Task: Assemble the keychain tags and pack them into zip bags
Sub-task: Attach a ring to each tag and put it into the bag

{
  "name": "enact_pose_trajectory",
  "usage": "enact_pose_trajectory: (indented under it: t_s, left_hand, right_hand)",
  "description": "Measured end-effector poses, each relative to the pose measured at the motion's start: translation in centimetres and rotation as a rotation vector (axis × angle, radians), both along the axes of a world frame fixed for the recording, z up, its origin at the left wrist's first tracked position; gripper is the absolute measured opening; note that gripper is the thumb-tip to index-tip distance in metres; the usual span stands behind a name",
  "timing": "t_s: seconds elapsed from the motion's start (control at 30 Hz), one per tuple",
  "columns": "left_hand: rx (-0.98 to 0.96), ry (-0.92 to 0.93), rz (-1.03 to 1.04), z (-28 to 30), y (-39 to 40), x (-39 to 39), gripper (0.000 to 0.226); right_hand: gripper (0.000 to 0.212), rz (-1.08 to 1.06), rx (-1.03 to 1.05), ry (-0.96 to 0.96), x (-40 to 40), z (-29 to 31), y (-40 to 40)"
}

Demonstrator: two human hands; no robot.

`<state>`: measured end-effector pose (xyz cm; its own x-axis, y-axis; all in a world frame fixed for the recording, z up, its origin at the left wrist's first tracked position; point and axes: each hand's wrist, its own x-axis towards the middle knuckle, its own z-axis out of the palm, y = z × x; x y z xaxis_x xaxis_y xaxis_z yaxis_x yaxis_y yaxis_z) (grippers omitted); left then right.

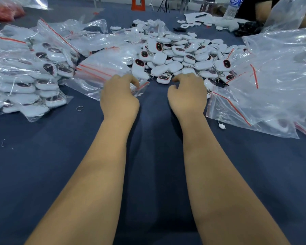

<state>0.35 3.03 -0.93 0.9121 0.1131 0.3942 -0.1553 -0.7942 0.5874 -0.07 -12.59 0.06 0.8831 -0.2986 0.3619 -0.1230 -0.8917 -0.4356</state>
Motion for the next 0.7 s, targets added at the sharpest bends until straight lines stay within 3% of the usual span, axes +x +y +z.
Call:
enact_pose_trajectory:
  t_s: [0.13,0.27,0.37,0.57,0.63,0.7]
  left_hand:
    - [-0.067,-0.054,0.164,0.3,0.5,-0.3,0.047]
    - [-0.081,-0.065,0.091,0.5,-0.3,-0.4,0.036]
    - [-0.076,-0.050,0.039,0.4,-1.0,-0.6,0.036]
    - [-0.133,0.000,-0.107,0.0,-0.7,0.0,0.026]
    - [-0.113,0.026,-0.131,-0.1,-0.8,0.1,0.026]
    - [-0.073,0.044,-0.161,-0.2,-0.9,0.1,0.023]
  right_hand:
    - [0.040,-0.200,-0.084,0.097,0.1,-0.7,-0.5]
    - [0.046,-0.273,-0.084,0.114,0.3,-0.8,-0.4]
    - [0.034,-0.291,-0.054,0.072,0.3,-0.8,-0.5]
    - [0.027,-0.224,-0.083,0.062,0.3,-0.7,-0.7]
    - [0.017,-0.128,-0.075,0.013,0.3,-0.3,-0.7]
    - [0.010,0.034,0.072,-0.010,0.5,-0.2,-0.4]
